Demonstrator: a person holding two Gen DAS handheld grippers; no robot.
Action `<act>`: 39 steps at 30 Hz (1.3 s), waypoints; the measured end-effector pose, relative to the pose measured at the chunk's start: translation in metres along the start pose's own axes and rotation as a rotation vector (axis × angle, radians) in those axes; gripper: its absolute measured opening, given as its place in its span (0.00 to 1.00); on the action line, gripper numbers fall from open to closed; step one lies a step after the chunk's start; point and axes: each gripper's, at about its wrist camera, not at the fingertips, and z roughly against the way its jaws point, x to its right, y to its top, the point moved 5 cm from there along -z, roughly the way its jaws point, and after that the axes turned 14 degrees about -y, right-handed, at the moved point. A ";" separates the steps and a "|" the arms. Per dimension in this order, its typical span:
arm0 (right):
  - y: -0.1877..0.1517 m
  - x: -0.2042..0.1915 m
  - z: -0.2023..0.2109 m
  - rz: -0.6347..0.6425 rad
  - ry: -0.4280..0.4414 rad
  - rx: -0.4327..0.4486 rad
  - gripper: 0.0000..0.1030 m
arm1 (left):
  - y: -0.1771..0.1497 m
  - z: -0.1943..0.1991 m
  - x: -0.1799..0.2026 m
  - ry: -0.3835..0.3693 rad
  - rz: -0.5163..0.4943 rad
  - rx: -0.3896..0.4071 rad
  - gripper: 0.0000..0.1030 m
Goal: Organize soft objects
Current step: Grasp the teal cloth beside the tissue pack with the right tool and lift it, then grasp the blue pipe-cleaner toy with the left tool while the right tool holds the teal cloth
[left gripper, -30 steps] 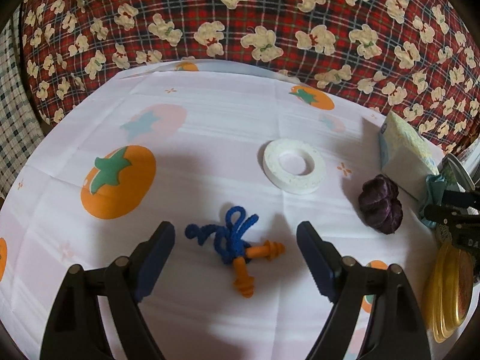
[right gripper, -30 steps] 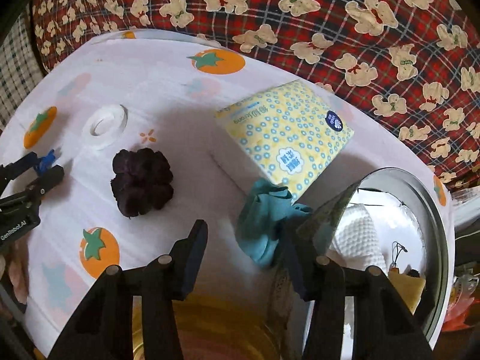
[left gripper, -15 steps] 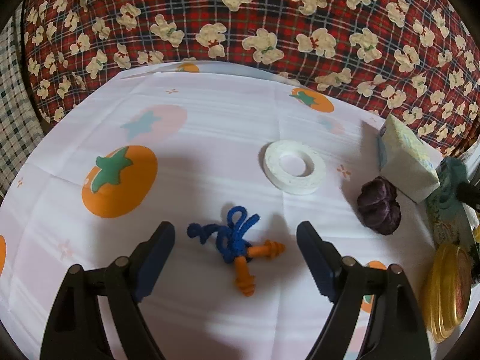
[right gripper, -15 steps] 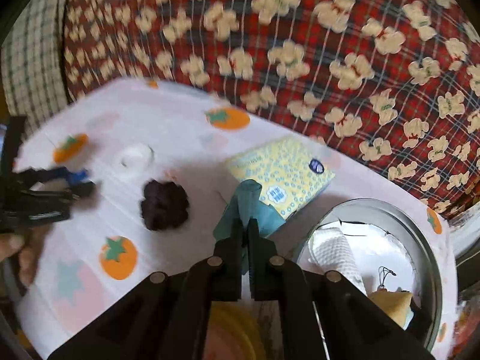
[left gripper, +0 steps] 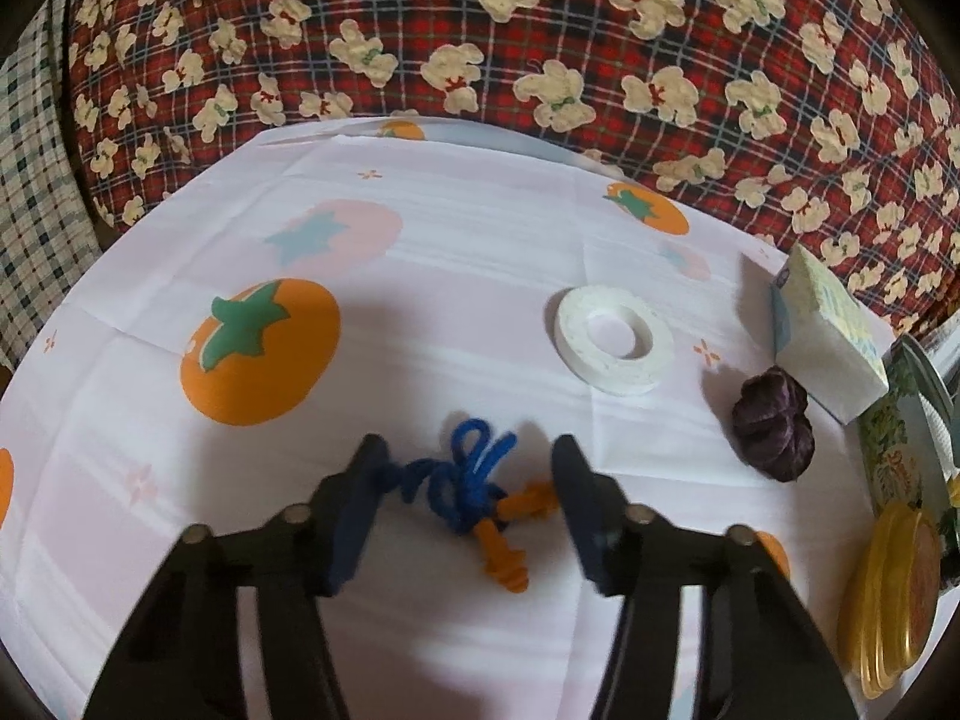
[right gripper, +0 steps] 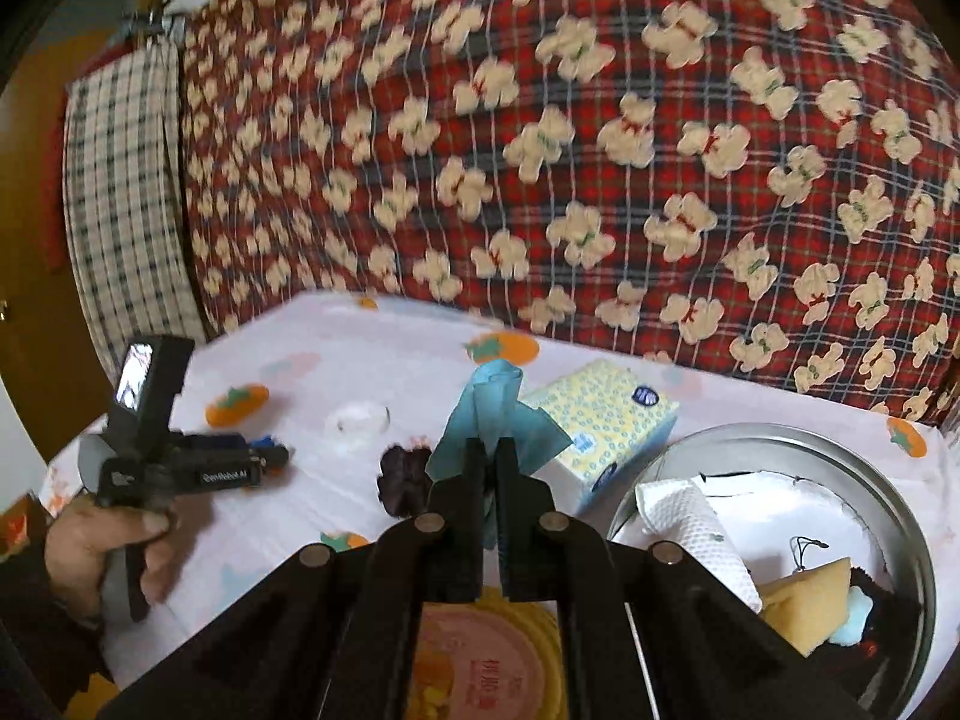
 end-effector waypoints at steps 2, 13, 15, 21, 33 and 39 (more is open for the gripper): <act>-0.002 0.002 0.005 -0.024 0.004 0.024 0.04 | 0.000 0.001 -0.002 -0.003 0.010 0.006 0.32; -0.017 0.018 0.022 -0.098 -0.006 0.123 0.04 | 0.001 0.007 -0.005 -0.049 0.040 0.037 0.10; -0.019 0.020 0.023 -0.103 -0.008 0.136 0.04 | 0.001 0.009 -0.006 -0.058 0.045 0.052 0.10; -0.023 0.019 0.029 -0.095 -0.015 0.163 0.04 | 0.000 0.017 -0.006 -0.020 0.039 0.086 0.57; -0.036 0.037 0.030 -0.160 -0.014 0.177 0.04 | -0.011 0.010 0.001 -0.058 0.012 0.010 0.23; -0.043 0.041 0.031 -0.175 -0.026 0.197 0.04 | -0.010 0.021 -0.006 -0.072 0.051 0.070 0.07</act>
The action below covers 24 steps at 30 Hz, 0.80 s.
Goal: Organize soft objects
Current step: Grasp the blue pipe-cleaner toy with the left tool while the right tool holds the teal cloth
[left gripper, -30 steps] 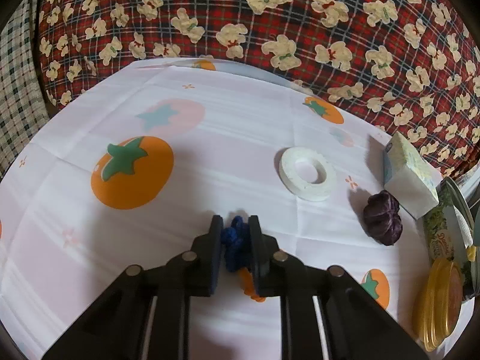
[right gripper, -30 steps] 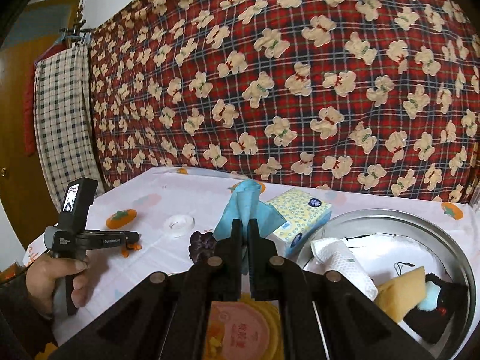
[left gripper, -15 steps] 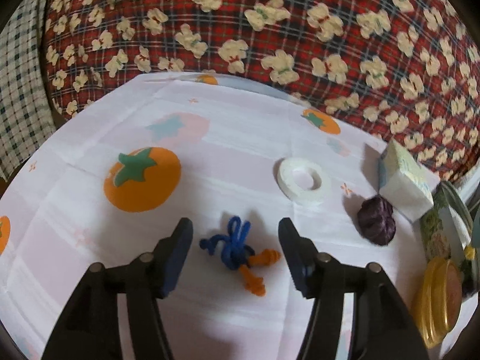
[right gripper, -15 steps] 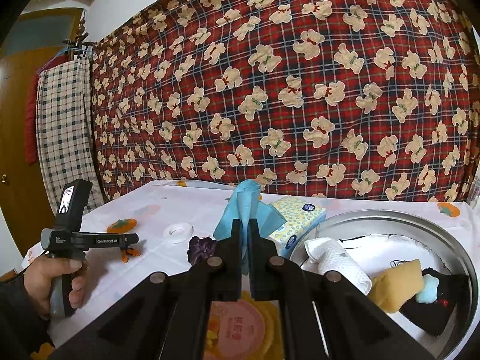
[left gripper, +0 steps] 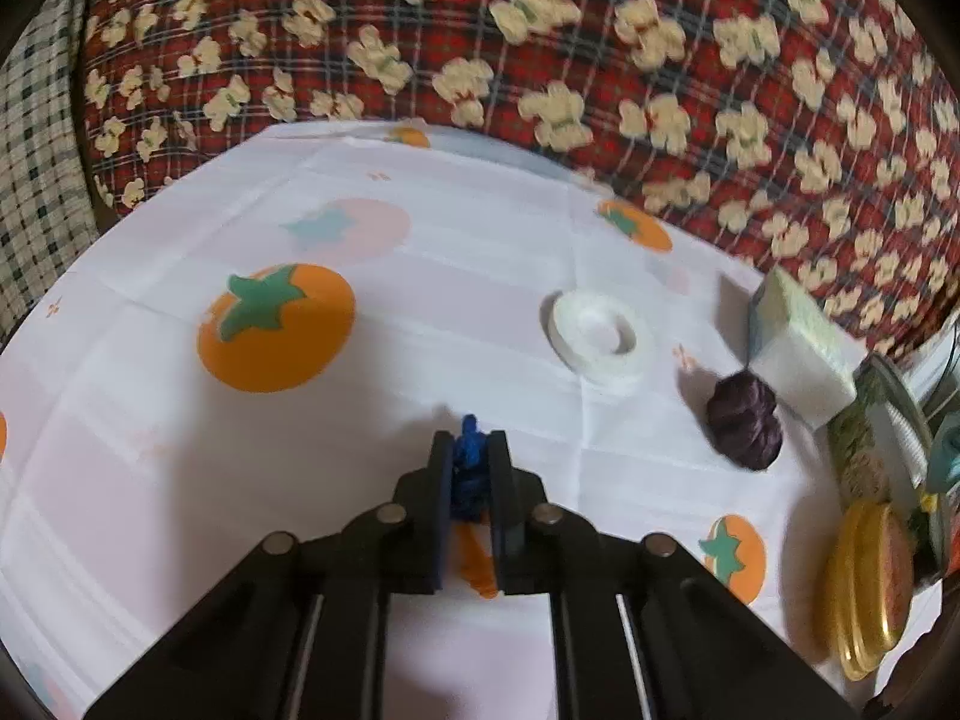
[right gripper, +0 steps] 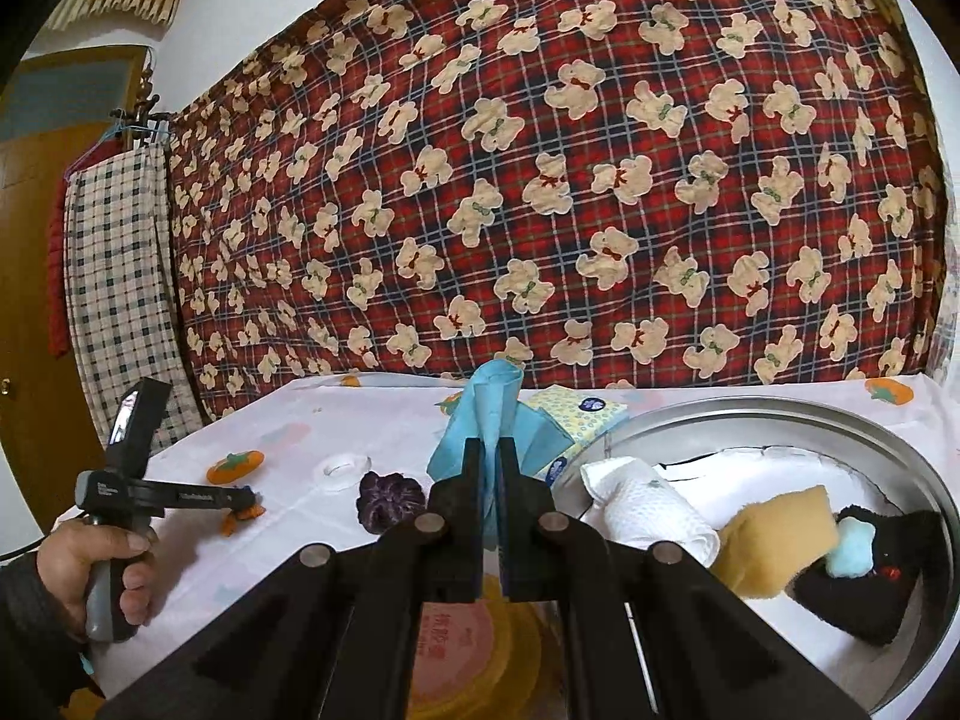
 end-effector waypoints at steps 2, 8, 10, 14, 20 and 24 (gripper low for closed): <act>0.000 0.002 0.001 -0.008 -0.001 0.004 0.04 | 0.001 0.006 0.000 -0.008 0.000 0.034 0.07; 0.001 0.003 0.002 -0.006 -0.015 0.018 0.04 | 0.004 0.023 0.002 0.004 -0.002 0.124 0.06; 0.002 0.004 0.002 -0.005 -0.013 0.025 0.04 | 0.005 0.025 0.003 -0.007 0.006 0.136 0.06; 0.003 0.004 0.006 0.013 -0.025 0.053 0.04 | 0.002 0.029 0.017 -0.036 -0.003 0.159 0.06; 0.006 0.009 0.010 -0.006 -0.036 0.078 0.04 | -0.005 0.031 0.055 -0.065 -0.068 0.201 0.06; 0.007 0.016 0.011 -0.033 -0.040 0.079 0.04 | -0.009 0.032 0.085 -0.076 -0.134 0.221 0.06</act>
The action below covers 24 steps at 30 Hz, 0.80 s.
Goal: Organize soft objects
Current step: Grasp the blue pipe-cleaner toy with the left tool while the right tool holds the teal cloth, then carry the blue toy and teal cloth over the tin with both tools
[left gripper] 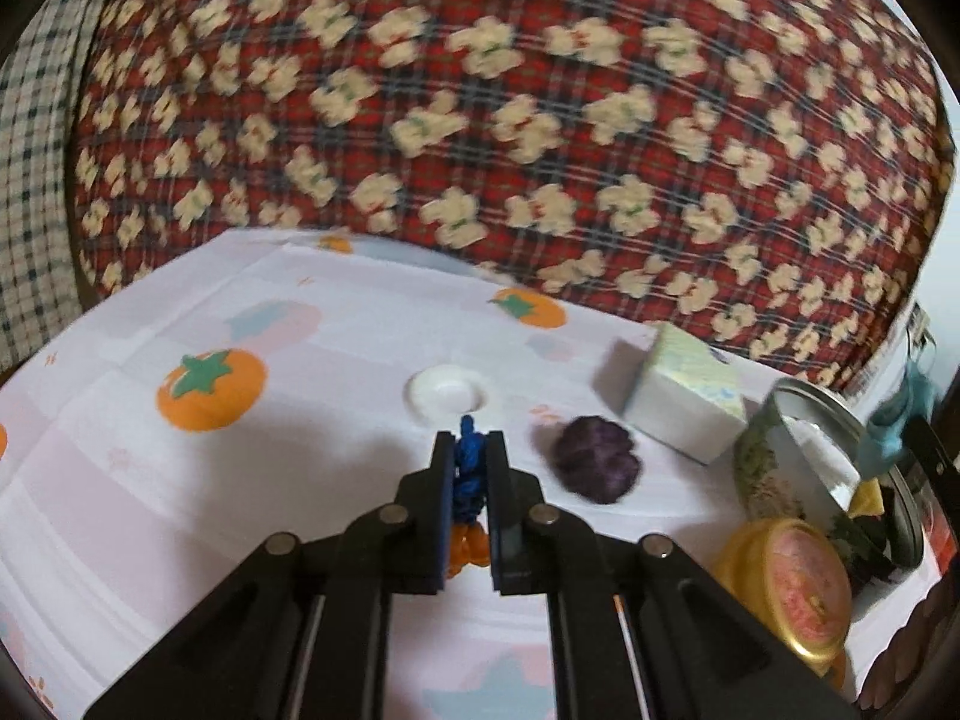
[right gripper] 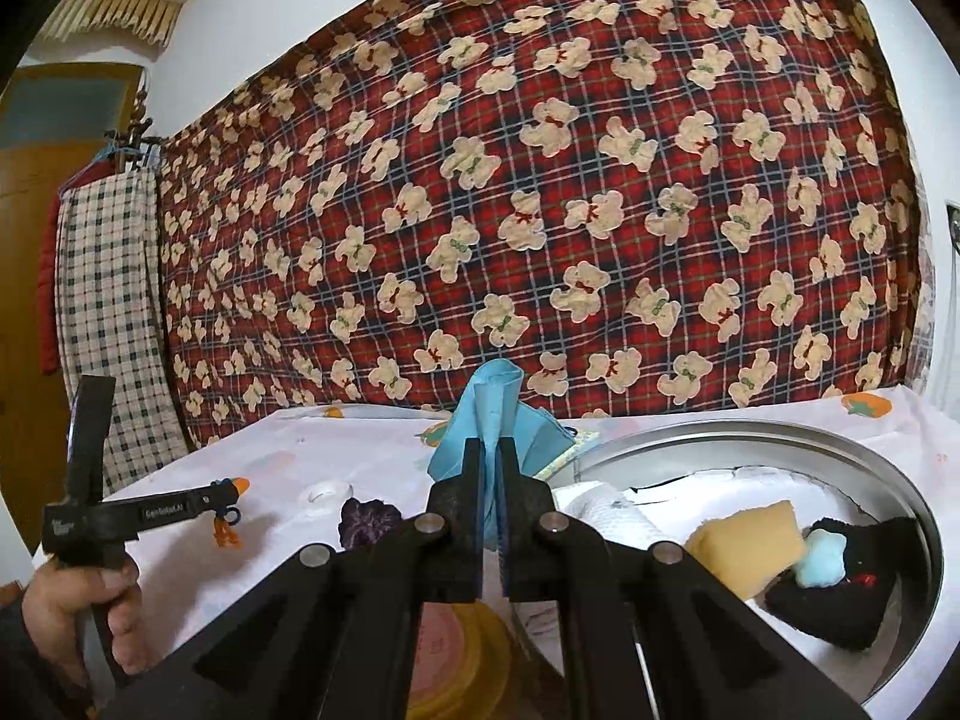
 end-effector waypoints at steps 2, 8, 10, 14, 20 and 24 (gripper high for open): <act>0.000 0.001 0.001 -0.005 -0.001 0.001 0.04 | 0.000 0.001 0.013 -0.006 -0.029 0.010 0.06; 0.001 0.001 0.005 -0.004 -0.003 0.021 0.04 | 0.001 0.002 0.048 -0.016 -0.107 0.032 0.06; 0.002 0.001 0.008 -0.003 -0.004 0.035 0.04 | 0.000 0.001 0.059 -0.025 -0.127 0.033 0.06; 0.003 0.002 0.010 -0.006 -0.005 0.046 0.04 | -0.002 0.001 0.078 -0.039 -0.163 0.034 0.06; 0.004 0.007 0.012 -0.022 -0.010 0.051 0.04 | -0.002 0.002 0.100 -0.042 -0.209 0.042 0.06; 0.006 0.011 0.014 -0.035 -0.014 0.060 0.04 | -0.001 0.000 0.110 -0.047 -0.221 0.040 0.06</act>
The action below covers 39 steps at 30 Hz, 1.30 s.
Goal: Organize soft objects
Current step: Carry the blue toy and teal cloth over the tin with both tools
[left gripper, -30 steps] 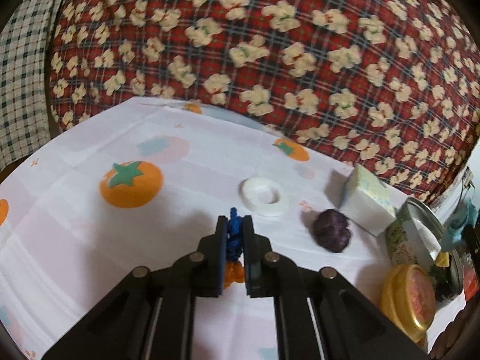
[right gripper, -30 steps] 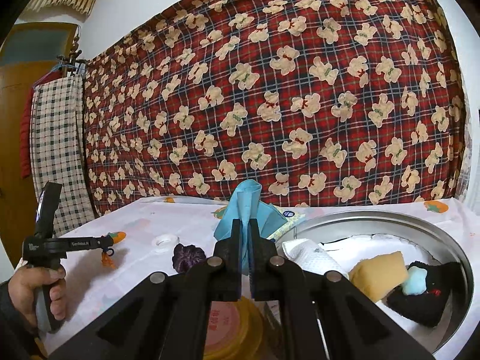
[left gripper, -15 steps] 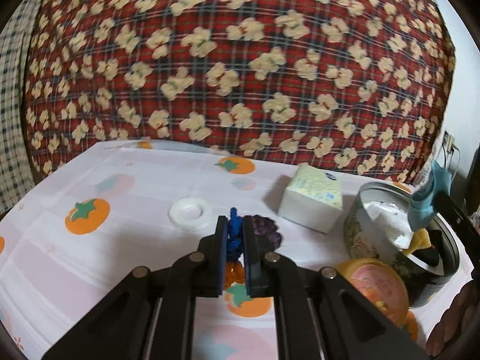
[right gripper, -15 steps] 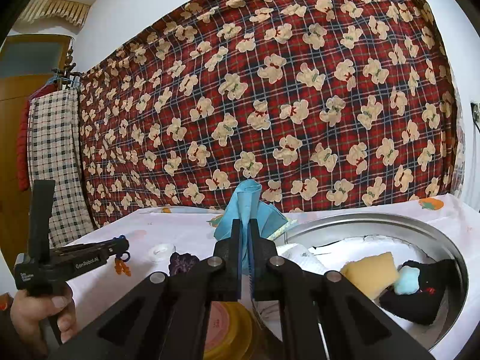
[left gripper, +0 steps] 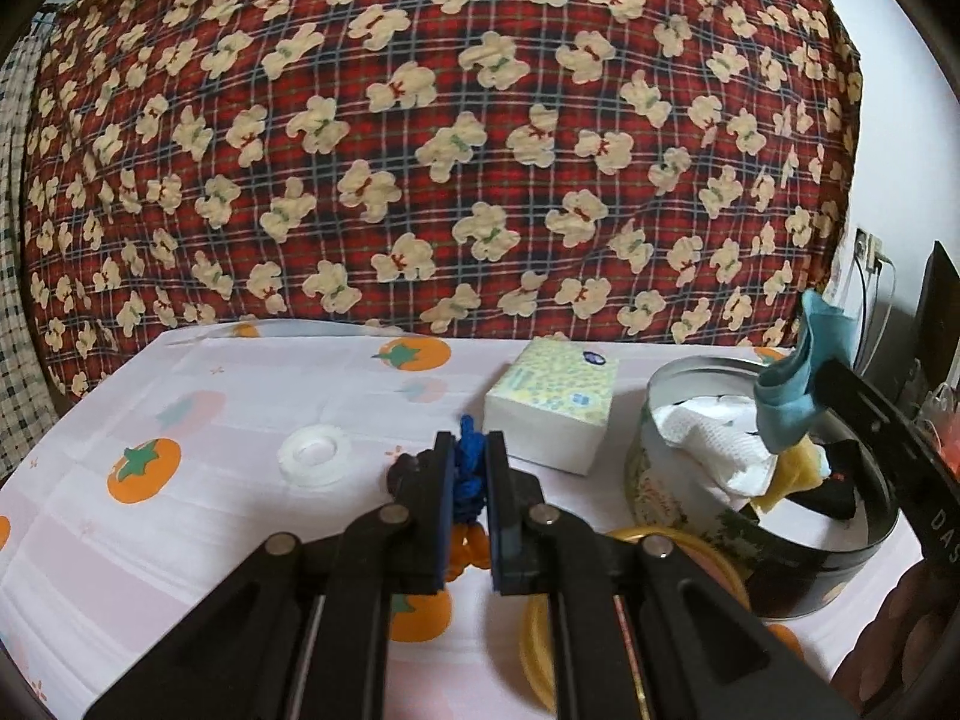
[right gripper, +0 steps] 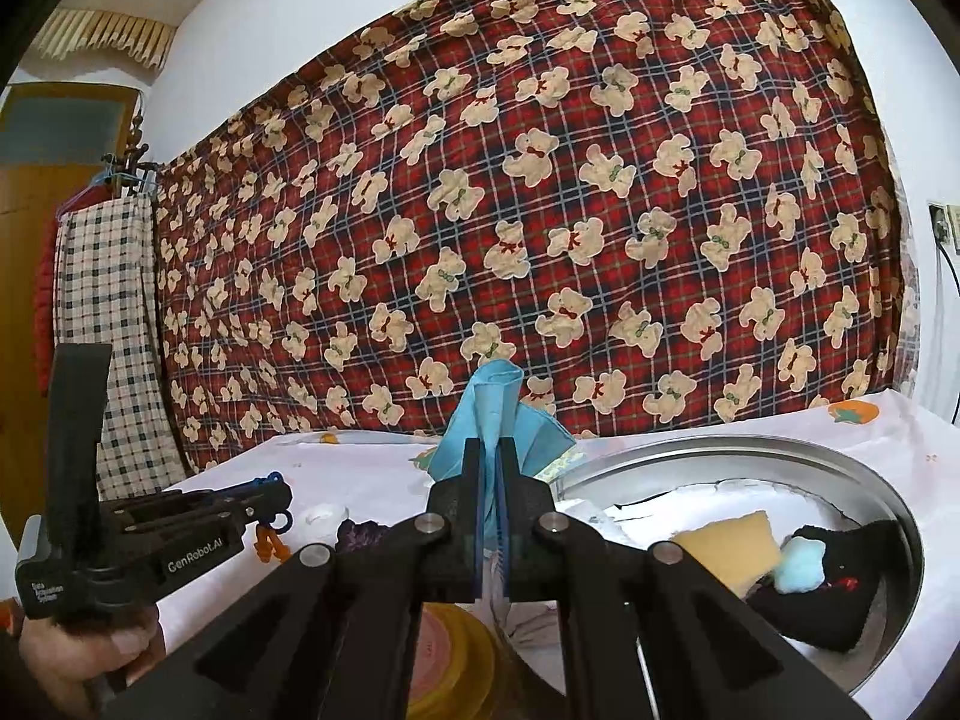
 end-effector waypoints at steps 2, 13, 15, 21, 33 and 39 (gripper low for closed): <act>0.001 0.002 0.001 -0.006 -0.003 0.005 0.04 | 0.001 0.000 0.005 -0.005 -0.006 0.000 0.06; 0.004 0.008 0.006 -0.028 -0.014 0.030 0.04 | 0.002 0.000 0.019 -0.019 -0.010 0.008 0.06; 0.004 0.010 0.006 -0.035 -0.017 0.035 0.04 | 0.002 0.001 0.022 -0.022 -0.013 0.010 0.06; 0.007 0.015 0.009 -0.052 -0.020 0.048 0.04 | 0.006 0.002 0.032 -0.032 -0.021 0.019 0.06; 0.009 0.020 0.014 -0.064 -0.027 0.073 0.04 | 0.017 0.003 0.056 -0.062 -0.051 0.034 0.06; 0.010 0.021 0.014 -0.067 -0.030 0.077 0.04 | 0.021 0.000 0.067 -0.075 -0.069 0.034 0.06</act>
